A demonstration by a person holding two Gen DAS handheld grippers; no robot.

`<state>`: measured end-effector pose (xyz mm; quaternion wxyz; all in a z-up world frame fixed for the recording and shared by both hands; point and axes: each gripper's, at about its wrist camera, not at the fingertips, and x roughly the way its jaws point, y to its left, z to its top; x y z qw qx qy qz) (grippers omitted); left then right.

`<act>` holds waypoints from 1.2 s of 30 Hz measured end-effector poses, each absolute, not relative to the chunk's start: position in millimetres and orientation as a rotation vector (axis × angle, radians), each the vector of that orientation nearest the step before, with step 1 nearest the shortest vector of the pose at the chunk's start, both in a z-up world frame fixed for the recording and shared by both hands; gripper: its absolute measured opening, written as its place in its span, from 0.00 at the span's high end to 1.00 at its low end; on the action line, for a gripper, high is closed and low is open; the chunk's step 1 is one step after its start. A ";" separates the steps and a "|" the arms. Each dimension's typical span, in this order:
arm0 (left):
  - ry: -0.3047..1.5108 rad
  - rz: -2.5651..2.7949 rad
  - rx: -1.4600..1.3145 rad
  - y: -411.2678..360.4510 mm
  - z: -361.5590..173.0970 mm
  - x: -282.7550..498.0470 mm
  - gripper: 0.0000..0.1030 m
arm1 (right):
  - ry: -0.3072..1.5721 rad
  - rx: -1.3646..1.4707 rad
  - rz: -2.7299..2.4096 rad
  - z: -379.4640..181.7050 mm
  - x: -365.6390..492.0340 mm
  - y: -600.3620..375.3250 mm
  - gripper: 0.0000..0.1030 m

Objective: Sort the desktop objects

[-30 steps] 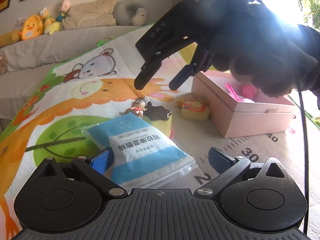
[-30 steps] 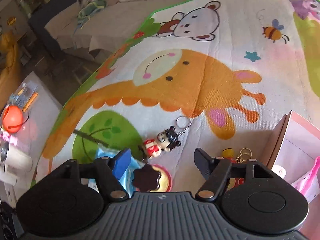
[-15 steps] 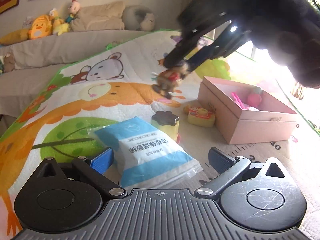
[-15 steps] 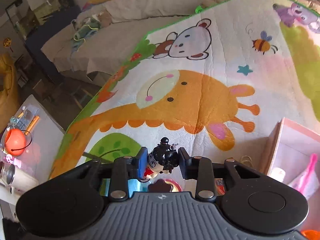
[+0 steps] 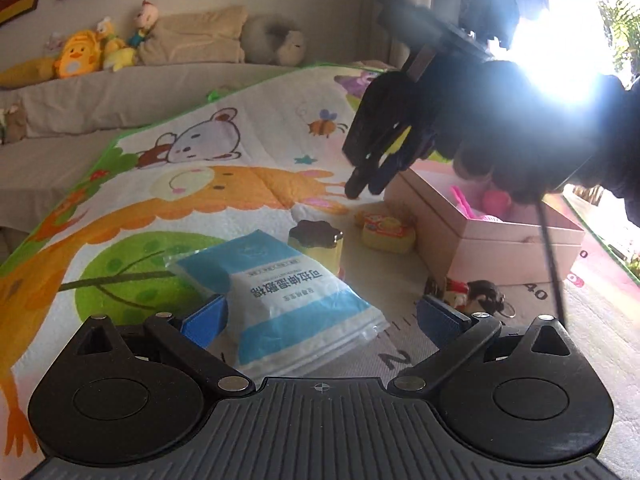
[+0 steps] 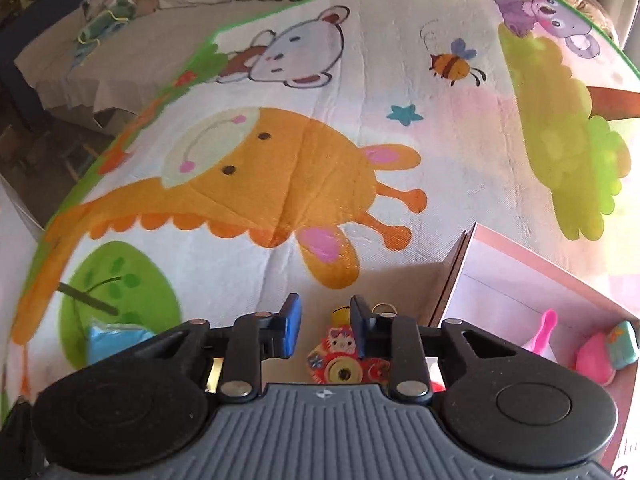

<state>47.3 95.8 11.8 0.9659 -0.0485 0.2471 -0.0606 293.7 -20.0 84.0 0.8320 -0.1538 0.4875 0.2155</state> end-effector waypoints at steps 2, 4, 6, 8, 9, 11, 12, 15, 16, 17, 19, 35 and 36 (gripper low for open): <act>0.499 -0.129 -0.107 97.3 11.7 47.8 0.00 | 1.069 -0.353 0.426 67.8 300.7 -15.6 0.77; 0.501 -0.134 -0.118 98.8 11.4 48.5 0.00 | 1.068 -0.371 0.436 63.6 295.7 -13.9 0.77; 0.502 -0.135 -0.129 100.4 11.2 48.6 0.00 | 1.091 -0.360 0.469 64.8 284.6 -14.4 0.77; 0.501 -0.134 -0.132 100.9 11.2 48.3 0.00 | 1.121 -0.355 0.524 68.7 267.6 -16.3 0.75; 0.500 -0.132 -0.130 100.4 11.4 48.2 0.00 | 1.152 -0.336 0.561 68.9 259.6 -18.9 0.75; 0.498 -0.129 -0.123 99.5 11.6 47.7 0.00 | 1.217 -0.300 0.639 69.7 237.5 -25.2 0.75; 0.497 -0.125 -0.119 98.9 11.8 47.5 0.00 | 1.228 -0.294 0.672 72.7 223.2 -30.2 0.75; 0.498 -0.108 -0.107 97.7 12.6 45.8 0.00 | 1.137 -0.244 0.713 93.5 185.1 -58.6 0.75; 0.501 -0.100 -0.105 97.9 13.2 44.9 0.00 | 1.056 -0.260 0.711 101.6 169.7 -69.1 0.68; 0.504 -0.091 -0.105 98.5 13.8 43.6 0.00 | 0.963 -0.291 0.702 107.2 152.4 -79.7 0.53; 0.514 -0.069 -0.105 100.5 14.8 40.6 0.00 | 0.845 -0.351 0.676 107.1 122.6 -99.6 0.34; 0.593 -0.087 -0.007 55.8 42.0 30.1 0.00 | 0.772 -0.212 0.632 50.9 88.3 -165.9 0.38; 0.606 -0.103 -0.006 51.0 40.9 32.3 0.00 | 0.755 -0.225 0.585 50.8 88.2 -174.3 0.38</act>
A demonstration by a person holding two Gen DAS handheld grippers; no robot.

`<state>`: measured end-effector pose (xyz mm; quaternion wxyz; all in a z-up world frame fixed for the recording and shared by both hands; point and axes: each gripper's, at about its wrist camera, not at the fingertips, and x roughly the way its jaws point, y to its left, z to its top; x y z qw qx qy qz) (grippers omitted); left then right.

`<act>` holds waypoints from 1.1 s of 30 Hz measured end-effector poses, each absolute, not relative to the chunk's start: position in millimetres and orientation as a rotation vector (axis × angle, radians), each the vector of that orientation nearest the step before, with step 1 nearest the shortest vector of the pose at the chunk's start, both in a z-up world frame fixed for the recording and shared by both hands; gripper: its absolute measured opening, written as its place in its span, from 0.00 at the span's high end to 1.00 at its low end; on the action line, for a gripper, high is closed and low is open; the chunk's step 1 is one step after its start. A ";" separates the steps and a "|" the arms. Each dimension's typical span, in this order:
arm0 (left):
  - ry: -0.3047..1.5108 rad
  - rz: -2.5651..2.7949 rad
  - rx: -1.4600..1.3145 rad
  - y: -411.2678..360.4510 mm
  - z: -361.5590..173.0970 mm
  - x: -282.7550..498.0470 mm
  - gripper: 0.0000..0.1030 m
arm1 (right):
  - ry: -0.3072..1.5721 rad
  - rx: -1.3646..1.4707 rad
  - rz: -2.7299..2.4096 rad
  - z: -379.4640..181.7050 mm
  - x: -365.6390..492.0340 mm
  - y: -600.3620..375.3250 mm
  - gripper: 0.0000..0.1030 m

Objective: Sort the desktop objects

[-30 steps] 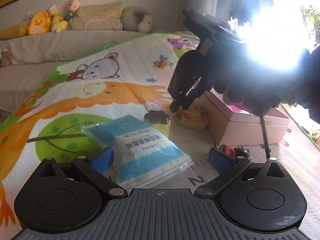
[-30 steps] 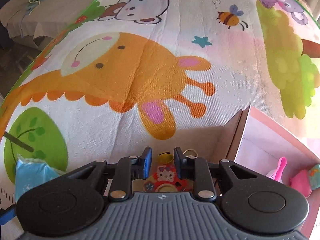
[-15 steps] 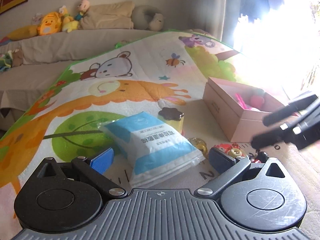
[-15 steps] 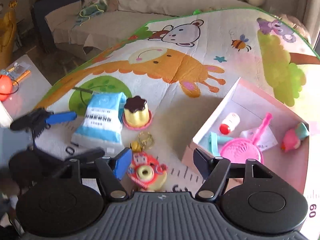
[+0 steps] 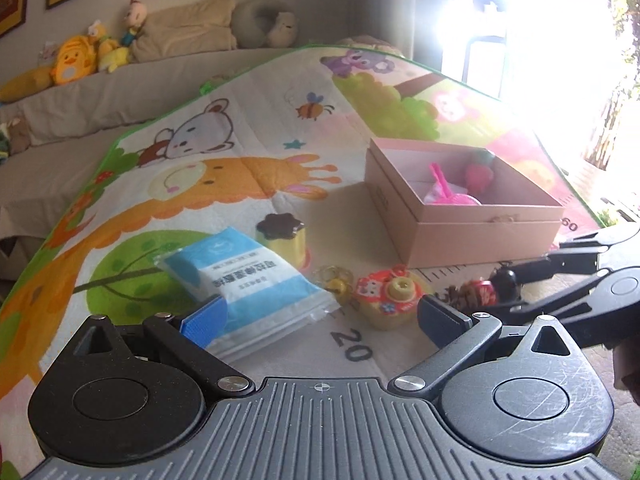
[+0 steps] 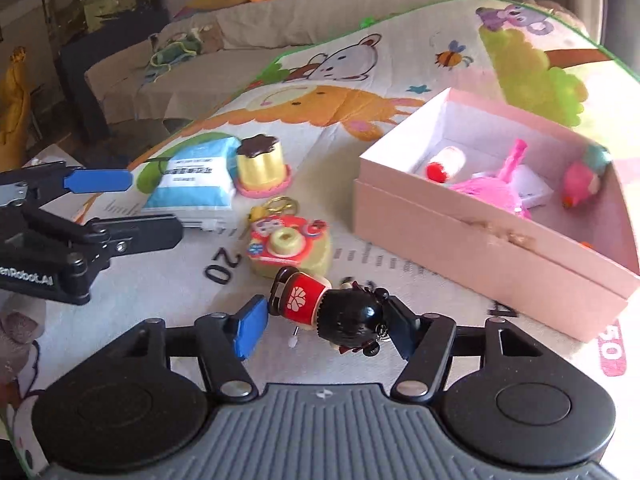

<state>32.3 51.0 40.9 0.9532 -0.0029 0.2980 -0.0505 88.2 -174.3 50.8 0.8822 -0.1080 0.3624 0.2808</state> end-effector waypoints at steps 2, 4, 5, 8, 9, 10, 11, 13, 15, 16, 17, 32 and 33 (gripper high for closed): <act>0.646 -0.147 -0.010 36.3 36.3 41.7 0.00 | 0.739 -0.228 0.510 48.8 89.4 -192.8 0.38; 0.682 -0.196 -0.018 20.8 31.5 52.9 0.00 | 0.761 -0.161 0.475 46.1 91.6 -216.9 0.35; 0.700 -0.209 -0.019 13.5 29.0 59.1 0.00 | 0.768 -0.124 0.464 44.6 91.6 -226.8 0.28; 0.752 -0.192 -0.009 -6.4 20.8 79.5 0.00 | 0.743 -0.052 0.415 37.9 85.1 -249.0 0.20; 0.766 -0.177 -0.008 -11.0 18.3 85.7 0.00 | 0.730 -0.037 0.402 35.5 81.7 -253.6 0.20; 0.776 -0.168 -0.010 -14.3 16.3 90.8 0.00 | 0.715 -0.019 0.389 32.7 79.3 -258.5 0.19; 0.788 -0.157 -0.012 -17.1 14.5 96.1 0.00 | 0.703 -0.005 0.378 31.6 77.3 -261.4 0.19; 0.803 -0.137 -0.002 -22.5 10.6 104.4 0.00 | 0.673 0.018 0.368 33.2 74.8 -265.7 0.18; 0.806 -0.118 0.014 -25.9 8.1 110.0 0.00 | 0.648 0.037 0.354 34.3 73.5 -268.7 0.08; 0.806 -0.110 0.021 -26.8 6.8 111.7 0.00 | 0.644 0.046 0.349 34.2 73.4 -269.8 0.05; 0.805 -0.104 0.027 -27.5 5.6 112.7 0.00 | 0.645 0.052 0.350 34.2 74.0 -270.3 0.05; 0.726 -0.139 0.105 -16.4 5.2 83.1 0.34 | 0.693 0.050 0.340 29.7 77.4 -268.1 0.00; 0.724 -0.151 0.114 -15.2 5.3 76.7 0.34 | 0.699 0.049 0.338 29.2 77.9 -267.8 0.00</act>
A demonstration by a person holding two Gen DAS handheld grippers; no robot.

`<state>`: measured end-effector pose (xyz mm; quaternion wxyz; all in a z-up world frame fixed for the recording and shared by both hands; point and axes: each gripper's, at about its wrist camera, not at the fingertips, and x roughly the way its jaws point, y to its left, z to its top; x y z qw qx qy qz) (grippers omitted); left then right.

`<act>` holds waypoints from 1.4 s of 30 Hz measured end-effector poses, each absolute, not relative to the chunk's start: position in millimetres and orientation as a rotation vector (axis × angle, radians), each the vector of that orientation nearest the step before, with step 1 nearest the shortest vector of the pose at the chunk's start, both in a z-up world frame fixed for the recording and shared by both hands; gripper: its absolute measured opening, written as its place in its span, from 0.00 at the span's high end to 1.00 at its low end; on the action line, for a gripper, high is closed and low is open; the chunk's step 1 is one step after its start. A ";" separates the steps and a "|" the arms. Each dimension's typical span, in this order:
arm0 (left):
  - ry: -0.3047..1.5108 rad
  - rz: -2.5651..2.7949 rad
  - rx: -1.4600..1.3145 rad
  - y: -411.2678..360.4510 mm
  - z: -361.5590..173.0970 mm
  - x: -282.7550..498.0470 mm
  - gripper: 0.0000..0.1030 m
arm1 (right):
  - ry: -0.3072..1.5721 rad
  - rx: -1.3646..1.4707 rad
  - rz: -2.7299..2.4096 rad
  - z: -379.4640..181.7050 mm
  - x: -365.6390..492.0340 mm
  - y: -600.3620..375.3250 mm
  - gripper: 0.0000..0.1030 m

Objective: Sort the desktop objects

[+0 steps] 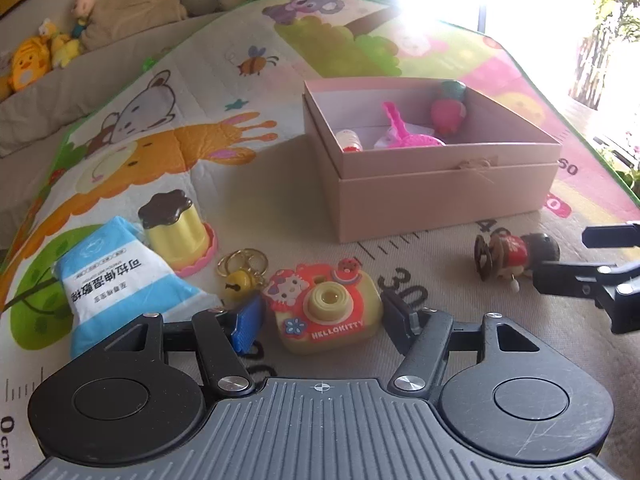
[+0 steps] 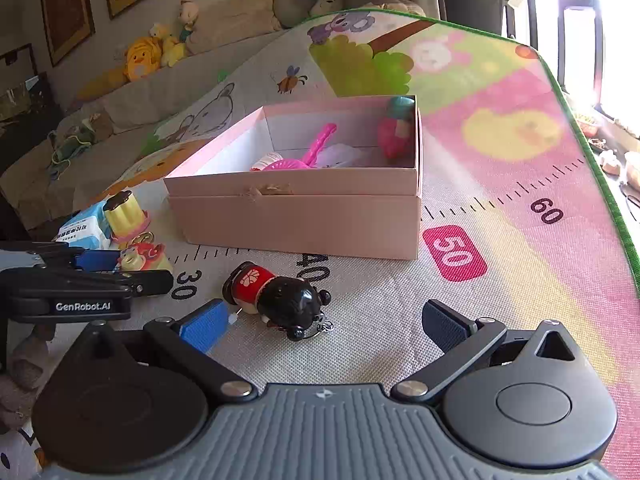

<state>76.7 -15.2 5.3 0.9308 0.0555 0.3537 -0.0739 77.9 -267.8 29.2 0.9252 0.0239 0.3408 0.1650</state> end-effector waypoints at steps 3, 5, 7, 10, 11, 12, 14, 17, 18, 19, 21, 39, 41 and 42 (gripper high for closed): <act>0.727 -0.246 0.131 -11.9 6.7 51.2 0.33 | 0.709 0.035 0.340 28.2 77.5 -265.2 0.00; 0.712 -0.261 0.168 -11.7 5.5 34.9 0.31 | 0.716 0.023 0.346 27.6 77.9 -262.8 0.00; 0.678 -0.230 0.228 -13.3 4.5 24.1 0.23 | 0.726 0.011 0.342 27.0 78.8 -260.4 0.00; 0.654 -0.206 0.257 -14.0 3.4 20.9 0.12 | 0.747 0.003 0.338 26.1 78.2 -256.6 0.00; 0.659 -0.216 0.242 -13.6 2.5 21.4 0.10 | 0.755 0.008 0.340 25.9 76.8 -255.3 0.00; 0.662 -0.226 0.224 -12.5 1.1 21.9 0.09 | 0.757 0.005 0.339 26.0 74.8 -253.5 0.00; 0.656 -0.230 0.216 -11.3 1.0 20.0 0.07 | 0.758 -0.017 0.338 26.6 70.7 -248.6 0.00; 0.657 -0.236 0.182 -5.0 0.7 19.2 0.06 | 0.758 -0.093 0.301 27.7 69.3 -242.7 0.00; 0.656 -0.232 0.168 -2.7 0.9 19.2 0.05 | 0.755 -0.125 0.267 27.9 70.7 -242.6 0.00; 0.655 -0.228 0.153 -0.7 1.1 19.3 0.04 | 0.749 -0.150 0.231 27.9 72.2 -243.1 0.00; 0.655 -0.220 0.127 2.8 1.7 19.9 0.03 | 0.719 -0.204 0.139 29.1 76.2 -247.1 0.00; 0.674 -0.177 0.104 6.0 0.9 22.7 0.03 | 0.757 -0.115 0.287 32.6 83.5 -208.6 0.36; 0.658 -0.180 0.124 2.2 2.3 19.0 0.03 | 0.750 -0.101 0.289 36.3 79.5 -215.3 0.36; 0.651 -0.202 0.121 -0.1 3.7 16.6 0.03 | 0.742 -0.097 0.289 39.0 76.7 -219.4 0.36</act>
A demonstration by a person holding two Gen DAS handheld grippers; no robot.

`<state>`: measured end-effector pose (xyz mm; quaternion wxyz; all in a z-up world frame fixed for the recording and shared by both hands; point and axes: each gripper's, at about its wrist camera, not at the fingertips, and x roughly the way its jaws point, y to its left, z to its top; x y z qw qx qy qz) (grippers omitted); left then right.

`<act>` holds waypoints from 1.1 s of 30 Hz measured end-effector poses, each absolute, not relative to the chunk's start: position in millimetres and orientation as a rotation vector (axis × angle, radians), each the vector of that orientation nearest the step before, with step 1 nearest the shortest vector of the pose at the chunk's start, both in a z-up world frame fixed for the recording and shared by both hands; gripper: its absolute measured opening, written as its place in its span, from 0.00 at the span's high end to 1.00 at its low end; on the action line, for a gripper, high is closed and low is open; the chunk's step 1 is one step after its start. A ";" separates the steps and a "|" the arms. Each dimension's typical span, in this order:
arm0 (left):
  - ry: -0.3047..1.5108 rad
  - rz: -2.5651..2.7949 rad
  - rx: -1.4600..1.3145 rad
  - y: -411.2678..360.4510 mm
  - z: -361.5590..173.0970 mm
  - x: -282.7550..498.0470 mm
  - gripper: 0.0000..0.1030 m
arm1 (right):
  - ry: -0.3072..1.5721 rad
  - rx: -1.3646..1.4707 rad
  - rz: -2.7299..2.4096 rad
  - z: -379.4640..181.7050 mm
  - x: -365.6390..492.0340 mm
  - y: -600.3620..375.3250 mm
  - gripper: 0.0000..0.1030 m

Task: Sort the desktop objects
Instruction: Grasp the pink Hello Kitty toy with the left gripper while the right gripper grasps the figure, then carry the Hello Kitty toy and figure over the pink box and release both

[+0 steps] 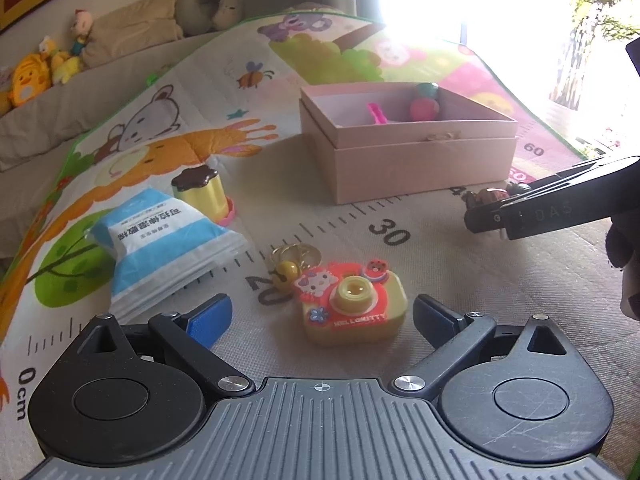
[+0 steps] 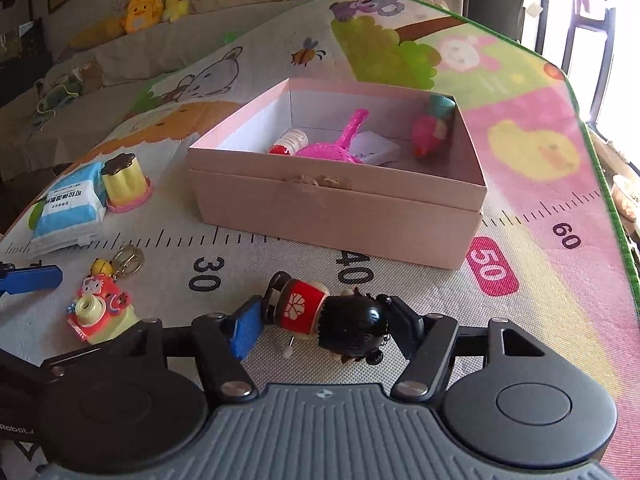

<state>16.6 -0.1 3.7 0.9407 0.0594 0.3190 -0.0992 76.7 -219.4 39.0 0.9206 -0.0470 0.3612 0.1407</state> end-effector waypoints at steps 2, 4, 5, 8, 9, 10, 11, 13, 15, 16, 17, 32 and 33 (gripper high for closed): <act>0.657 -0.227 0.099 -5.7 4.6 16.2 0.03 | 0.729 -0.096 0.297 44.0 71.0 -225.5 0.36; 0.689 -0.212 0.106 -13.5 2.3 23.2 0.03 | 0.717 -0.100 0.306 48.0 64.8 -230.1 0.36; 0.702 -0.200 0.111 -16.7 1.2 27.7 0.05 | 0.712 -0.102 0.311 49.8 62.1 -232.1 0.36; 0.714 -0.185 0.119 -23.1 1.1 37.3 0.16 | 0.704 -0.110 0.329 53.2 53.7 -235.8 0.36; 0.715 -0.185 0.123 -24.7 2.3 38.4 0.24 | 0.706 -0.111 0.337 53.7 51.3 -237.2 0.36; 0.714 -0.187 0.131 -26.0 3.3 38.1 0.33 | 0.711 -0.110 0.347 54.1 48.8 -238.6 0.36; 0.713 -0.191 0.142 -27.2 4.2 36.7 0.37 | 0.717 -0.108 0.360 54.3 45.7 -240.3 0.36; 0.708 -0.197 0.176 -30.7 5.7 30.9 0.39 | 0.728 -0.111 0.377 54.9 38.9 -243.3 0.36; 0.695 -0.208 0.204 -33.2 10.1 22.0 0.39 | 0.731 -0.119 0.391 58.0 31.9 -246.5 0.36; 0.679 -0.212 0.209 -33.8 15.6 16.8 0.39 | 0.728 -0.120 0.398 61.3 28.1 -248.7 0.36; 0.654 -0.219 0.213 -33.9 23.6 11.5 0.39 | 0.722 -0.114 0.406 66.3 24.5 -251.5 0.36; 0.309 -0.259 0.210 -56.8 155.9 92.8 0.39 | 0.324 -0.049 0.399 223.1 54.4 -291.9 0.36; 0.316 -0.271 0.189 -57.2 153.3 105.1 0.39 | 0.328 -0.046 0.390 221.7 63.5 -293.8 0.36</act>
